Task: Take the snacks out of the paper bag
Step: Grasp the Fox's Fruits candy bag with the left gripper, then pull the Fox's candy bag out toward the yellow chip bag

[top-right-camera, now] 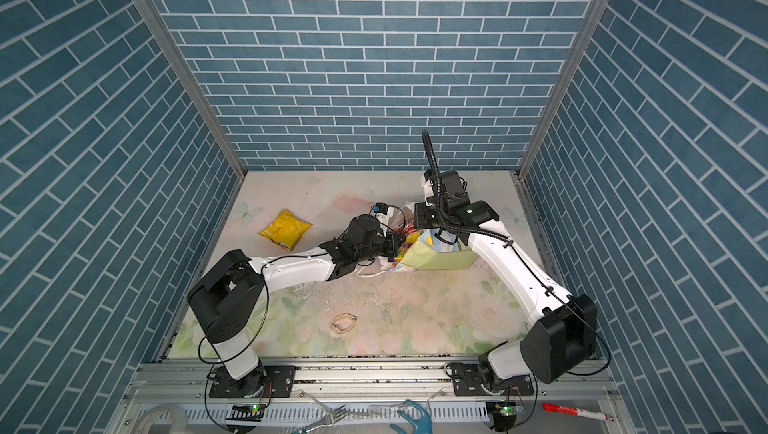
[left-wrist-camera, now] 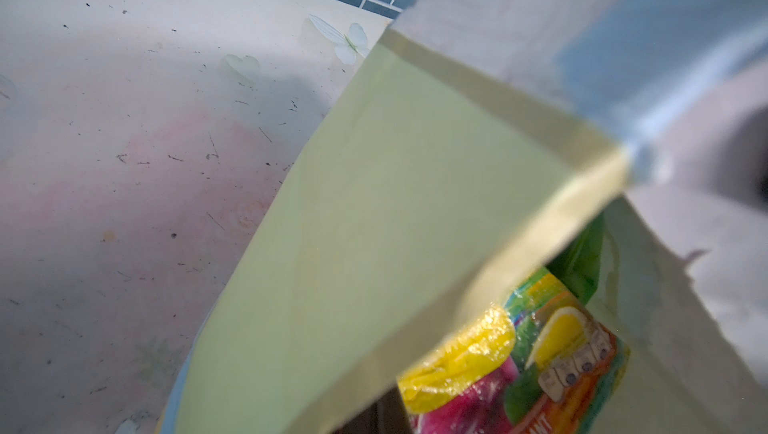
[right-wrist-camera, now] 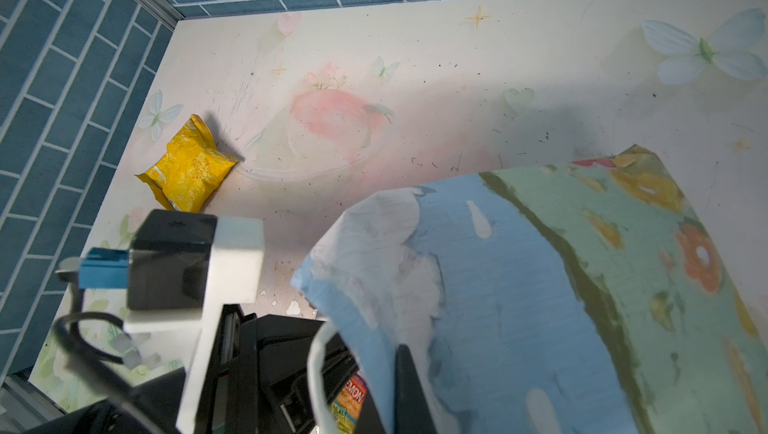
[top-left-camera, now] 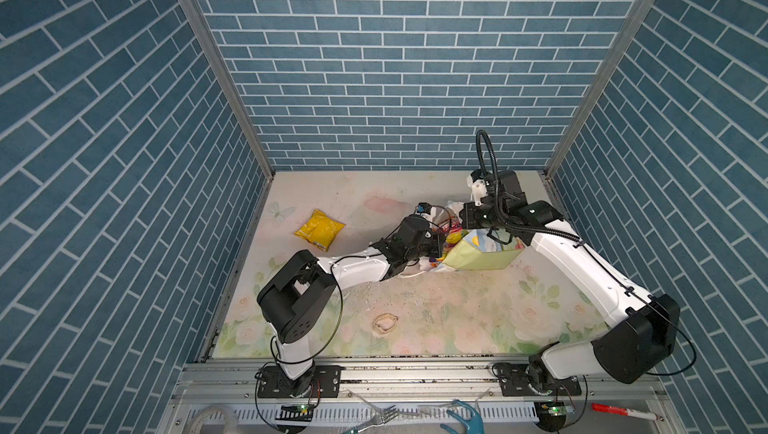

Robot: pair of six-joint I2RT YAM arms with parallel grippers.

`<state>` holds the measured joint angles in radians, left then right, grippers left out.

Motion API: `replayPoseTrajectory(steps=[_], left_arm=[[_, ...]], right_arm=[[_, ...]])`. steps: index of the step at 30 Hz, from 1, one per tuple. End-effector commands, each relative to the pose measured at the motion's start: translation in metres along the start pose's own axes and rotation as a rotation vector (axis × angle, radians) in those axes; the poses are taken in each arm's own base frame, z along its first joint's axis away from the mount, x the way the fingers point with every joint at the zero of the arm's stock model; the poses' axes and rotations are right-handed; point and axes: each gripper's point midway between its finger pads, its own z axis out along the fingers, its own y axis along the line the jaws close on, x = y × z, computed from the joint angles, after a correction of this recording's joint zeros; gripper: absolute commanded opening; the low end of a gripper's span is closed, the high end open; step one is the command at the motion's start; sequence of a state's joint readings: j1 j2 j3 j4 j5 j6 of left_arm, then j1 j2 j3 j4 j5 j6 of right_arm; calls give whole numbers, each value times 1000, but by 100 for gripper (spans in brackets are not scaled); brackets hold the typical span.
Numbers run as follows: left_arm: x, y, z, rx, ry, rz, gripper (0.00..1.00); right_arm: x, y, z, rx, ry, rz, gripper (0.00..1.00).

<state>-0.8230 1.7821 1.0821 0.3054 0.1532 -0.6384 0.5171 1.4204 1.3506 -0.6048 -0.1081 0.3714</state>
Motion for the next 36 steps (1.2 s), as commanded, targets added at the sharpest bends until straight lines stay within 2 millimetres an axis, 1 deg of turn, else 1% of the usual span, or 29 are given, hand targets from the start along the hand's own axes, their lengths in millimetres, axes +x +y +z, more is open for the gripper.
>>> replayPoseTrajectory(steps=[1, 10, 17, 27, 36], left_arm=[[-11, -11, -12, 18, -30, 25, 0], [-19, -18, -28, 20, -49, 63, 0], [-26, -20, -40, 10, -77, 82, 0], [-37, -15, -62, -42, -126, 124, 0], [-43, -15, -77, -49, -153, 135, 0]], right_arm=[[-33, 15, -11, -52, -138, 22, 0], [-32, 14, -11, -47, -143, 27, 0], [-27, 8, -7, -18, -136, 35, 0], [-29, 7, -7, -11, -140, 32, 0], [-30, 6, -7, -4, -141, 35, 0]])
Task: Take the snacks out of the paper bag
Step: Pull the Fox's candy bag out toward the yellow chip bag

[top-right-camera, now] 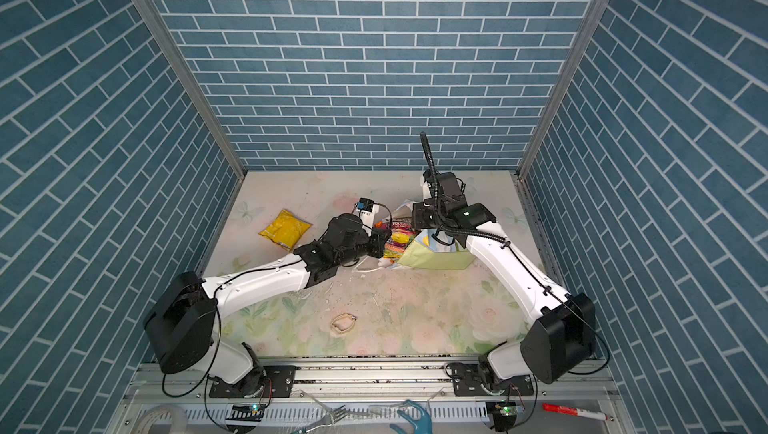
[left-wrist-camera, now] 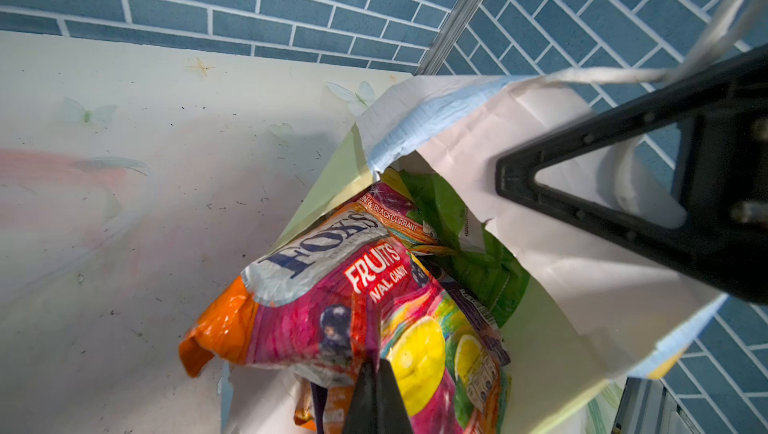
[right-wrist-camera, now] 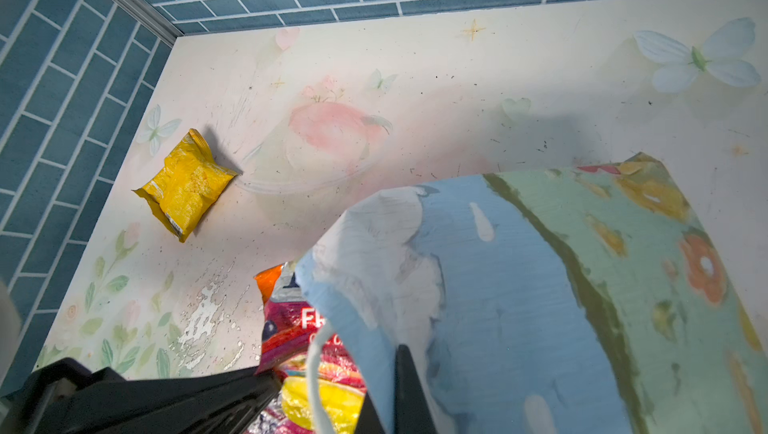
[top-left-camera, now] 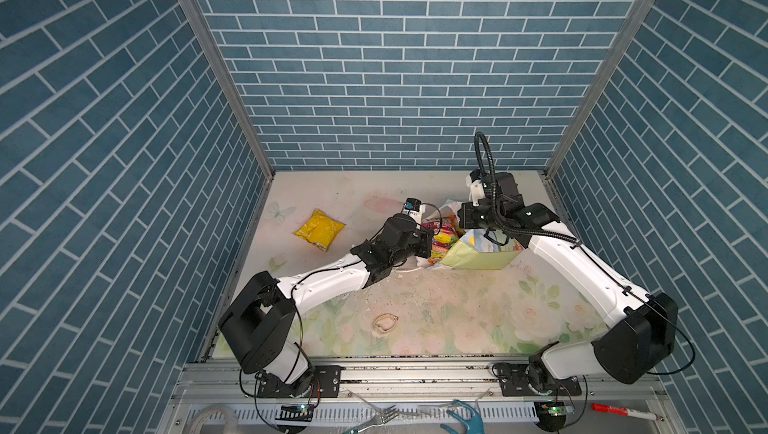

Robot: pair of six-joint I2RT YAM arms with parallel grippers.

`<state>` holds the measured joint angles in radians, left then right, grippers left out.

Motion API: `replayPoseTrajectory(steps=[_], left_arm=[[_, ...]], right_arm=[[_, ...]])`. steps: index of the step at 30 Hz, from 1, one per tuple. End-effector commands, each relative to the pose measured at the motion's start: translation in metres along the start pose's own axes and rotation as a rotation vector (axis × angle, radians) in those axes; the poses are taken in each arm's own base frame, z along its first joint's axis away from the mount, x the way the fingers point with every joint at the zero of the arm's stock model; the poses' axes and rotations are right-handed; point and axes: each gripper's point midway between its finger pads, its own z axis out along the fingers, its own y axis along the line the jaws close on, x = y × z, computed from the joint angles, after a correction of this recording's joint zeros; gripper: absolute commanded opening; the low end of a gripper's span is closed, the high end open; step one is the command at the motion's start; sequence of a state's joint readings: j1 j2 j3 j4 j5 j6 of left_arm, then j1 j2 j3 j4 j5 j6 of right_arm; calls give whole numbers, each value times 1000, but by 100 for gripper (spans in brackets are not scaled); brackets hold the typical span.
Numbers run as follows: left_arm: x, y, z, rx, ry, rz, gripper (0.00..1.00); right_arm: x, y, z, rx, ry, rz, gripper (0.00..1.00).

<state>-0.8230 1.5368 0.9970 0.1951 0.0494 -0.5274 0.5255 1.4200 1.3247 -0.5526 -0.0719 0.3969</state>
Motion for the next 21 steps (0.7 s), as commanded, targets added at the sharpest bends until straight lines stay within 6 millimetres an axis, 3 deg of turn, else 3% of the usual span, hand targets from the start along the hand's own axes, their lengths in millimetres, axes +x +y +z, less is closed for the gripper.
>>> replayPoseTrajectory(steps=[1, 21], left_arm=[[-17, -4, -13, 7, -58, 21, 0], [-35, 2, -42, -21, -120, 36, 0]], right_arm=[[-26, 8, -11, -23, -106, 19, 0], [-25, 9, -7, -28, -99, 32, 0]])
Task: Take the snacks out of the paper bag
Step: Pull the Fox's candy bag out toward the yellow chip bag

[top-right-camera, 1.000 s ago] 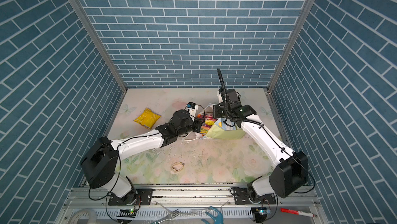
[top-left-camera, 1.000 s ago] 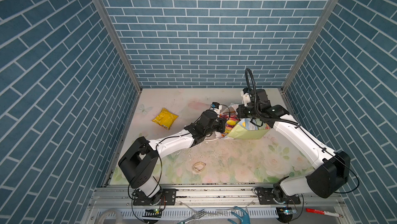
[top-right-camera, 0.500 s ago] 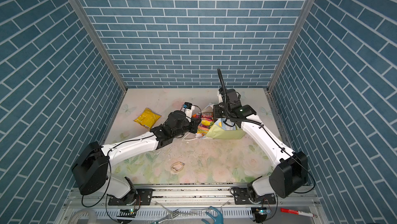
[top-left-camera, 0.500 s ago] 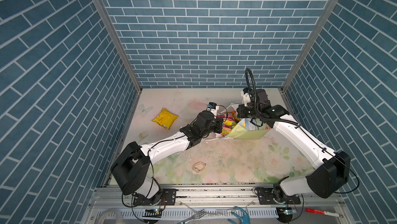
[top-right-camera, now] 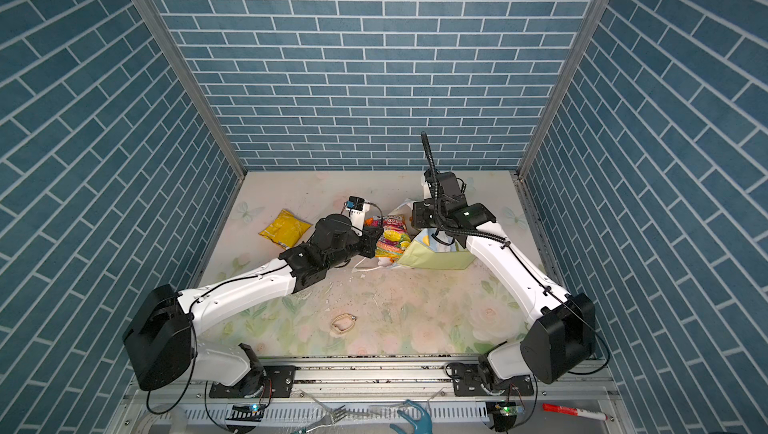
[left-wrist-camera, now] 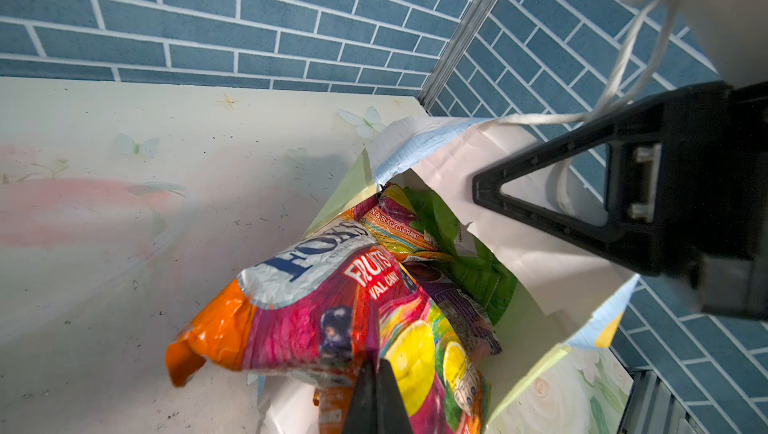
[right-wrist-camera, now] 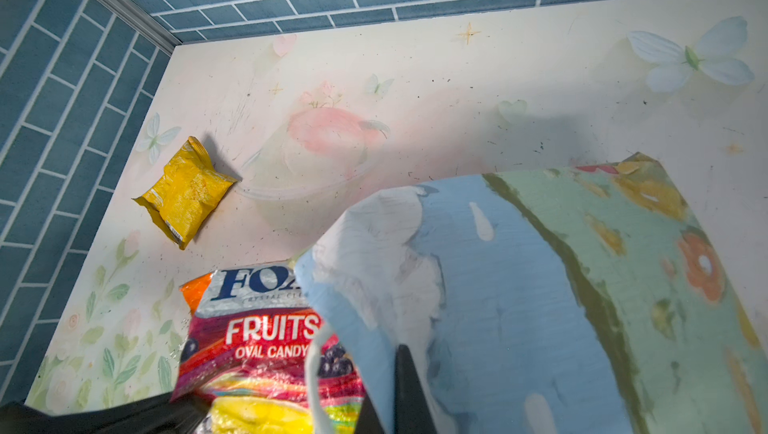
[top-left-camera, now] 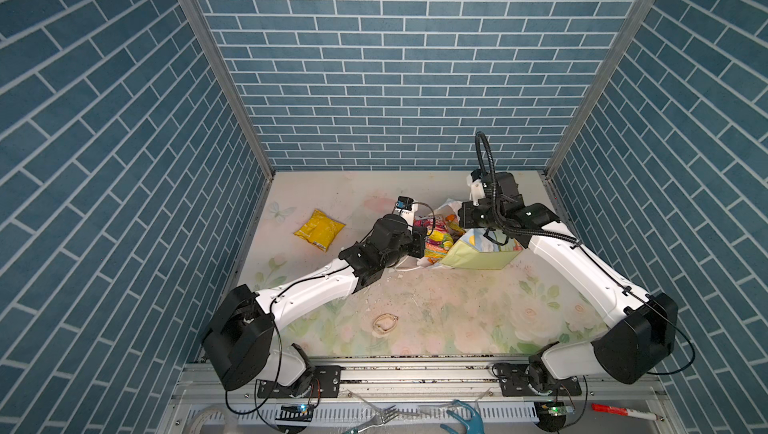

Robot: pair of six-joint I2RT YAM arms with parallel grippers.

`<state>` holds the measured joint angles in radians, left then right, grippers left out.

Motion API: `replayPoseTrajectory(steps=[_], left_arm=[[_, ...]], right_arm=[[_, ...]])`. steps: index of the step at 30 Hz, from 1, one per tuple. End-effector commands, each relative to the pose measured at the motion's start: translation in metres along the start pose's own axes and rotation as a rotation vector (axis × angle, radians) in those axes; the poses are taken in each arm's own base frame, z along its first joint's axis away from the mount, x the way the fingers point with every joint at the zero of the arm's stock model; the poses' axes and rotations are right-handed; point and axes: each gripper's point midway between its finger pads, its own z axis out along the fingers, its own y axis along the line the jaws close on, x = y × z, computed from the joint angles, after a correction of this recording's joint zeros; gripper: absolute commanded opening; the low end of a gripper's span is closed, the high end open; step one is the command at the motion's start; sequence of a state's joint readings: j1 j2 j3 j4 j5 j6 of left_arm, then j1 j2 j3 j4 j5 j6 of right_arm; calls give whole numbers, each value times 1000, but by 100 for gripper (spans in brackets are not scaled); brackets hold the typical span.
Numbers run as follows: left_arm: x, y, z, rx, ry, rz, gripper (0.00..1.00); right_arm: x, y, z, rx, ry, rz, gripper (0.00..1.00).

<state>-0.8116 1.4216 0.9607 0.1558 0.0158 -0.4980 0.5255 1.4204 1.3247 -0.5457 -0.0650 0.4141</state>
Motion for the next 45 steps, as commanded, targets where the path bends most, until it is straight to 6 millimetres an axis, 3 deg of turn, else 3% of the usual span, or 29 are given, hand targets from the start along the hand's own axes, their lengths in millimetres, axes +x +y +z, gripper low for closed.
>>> replayPoseTrajectory(steps=[1, 24, 45], left_arm=[[-19, 1, -12, -2, -69, 13, 0], [-38, 34, -45, -126, -139, 48, 0], [-51, 111, -94, -350, -221, 16, 0]], right_arm=[[-23, 10, -6, -33, -89, 16, 0], [-23, 9, -4, -28, -86, 18, 0], [-22, 8, -3, -25, -81, 19, 0]])
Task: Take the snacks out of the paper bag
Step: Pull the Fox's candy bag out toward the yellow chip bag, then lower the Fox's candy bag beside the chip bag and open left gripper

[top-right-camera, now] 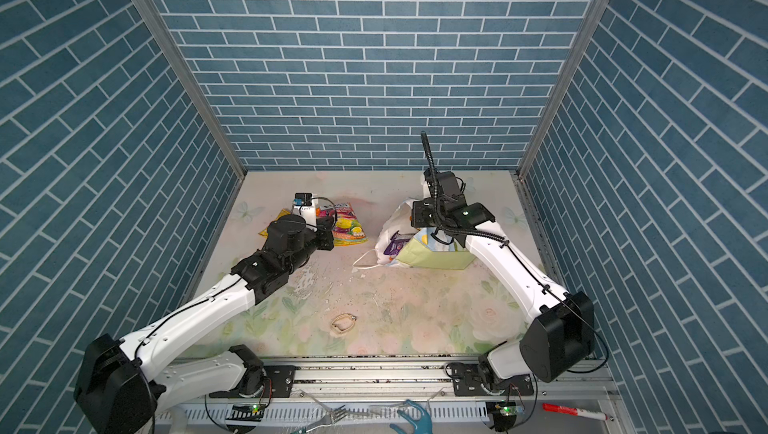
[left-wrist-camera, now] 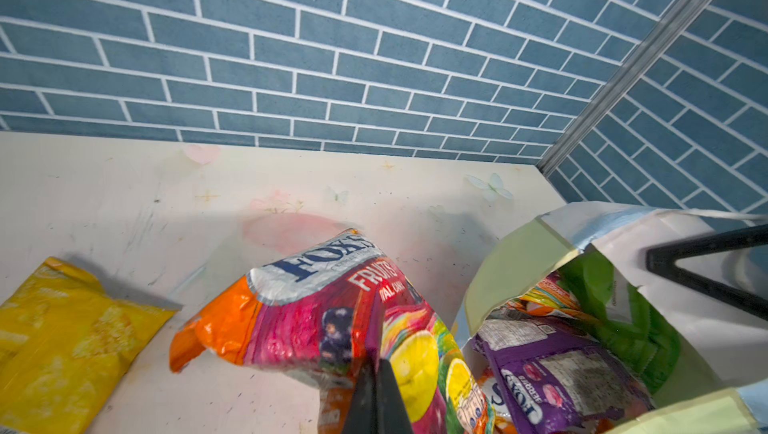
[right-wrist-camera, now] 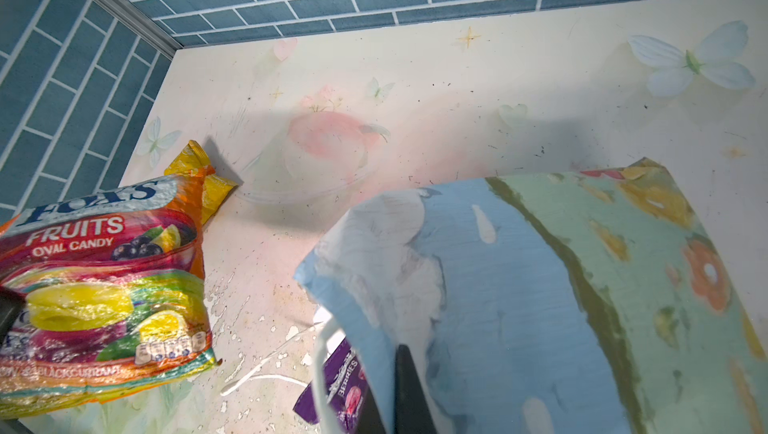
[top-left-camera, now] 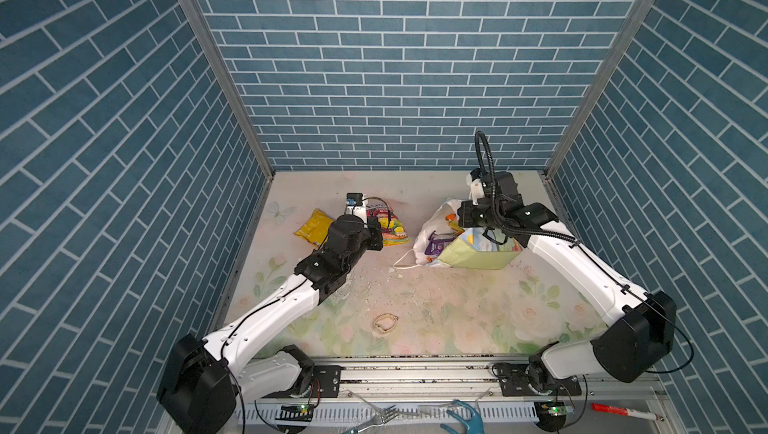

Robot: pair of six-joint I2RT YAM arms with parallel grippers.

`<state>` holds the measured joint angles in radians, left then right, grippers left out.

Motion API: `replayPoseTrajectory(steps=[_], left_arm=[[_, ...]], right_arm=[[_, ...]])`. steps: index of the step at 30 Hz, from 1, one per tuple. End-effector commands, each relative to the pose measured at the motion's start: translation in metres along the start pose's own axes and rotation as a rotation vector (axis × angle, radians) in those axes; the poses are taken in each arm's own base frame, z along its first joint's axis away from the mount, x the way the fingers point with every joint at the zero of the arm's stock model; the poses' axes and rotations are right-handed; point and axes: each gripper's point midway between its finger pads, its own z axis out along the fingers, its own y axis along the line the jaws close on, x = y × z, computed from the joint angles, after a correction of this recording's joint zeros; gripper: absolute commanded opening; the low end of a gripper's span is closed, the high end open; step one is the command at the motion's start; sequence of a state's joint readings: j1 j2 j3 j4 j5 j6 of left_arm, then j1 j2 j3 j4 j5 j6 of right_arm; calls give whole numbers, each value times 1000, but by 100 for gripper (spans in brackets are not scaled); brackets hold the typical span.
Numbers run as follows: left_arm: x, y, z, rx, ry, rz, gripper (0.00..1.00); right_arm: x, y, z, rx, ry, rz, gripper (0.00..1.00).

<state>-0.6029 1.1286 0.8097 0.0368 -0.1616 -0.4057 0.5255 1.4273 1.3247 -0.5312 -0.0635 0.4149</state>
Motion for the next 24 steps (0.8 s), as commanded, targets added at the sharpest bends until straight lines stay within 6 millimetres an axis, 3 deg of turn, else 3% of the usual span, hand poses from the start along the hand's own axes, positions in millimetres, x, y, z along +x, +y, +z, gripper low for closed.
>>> replayPoseTrajectory(steps=[1, 7, 18, 23, 24], left_arm=[[-12, 12, -7, -31, -48, -4, 0], [-14, 35, -11, -95, -54, 7, 0], [-3, 101, -12, -286, -41, -23, 0], [14, 130, -2, -351, 1, -86, 0], [26, 138, 0, -374, 27, -87, 0]], right_arm=[[-20, 8, -6, -25, -74, 18, 0], [-20, 7, -7, -21, -73, 17, 0], [-23, 7, -13, -12, -78, 12, 0], [-24, 8, -13, -13, -70, 12, 0], [-23, 8, -12, -14, -66, 12, 0]])
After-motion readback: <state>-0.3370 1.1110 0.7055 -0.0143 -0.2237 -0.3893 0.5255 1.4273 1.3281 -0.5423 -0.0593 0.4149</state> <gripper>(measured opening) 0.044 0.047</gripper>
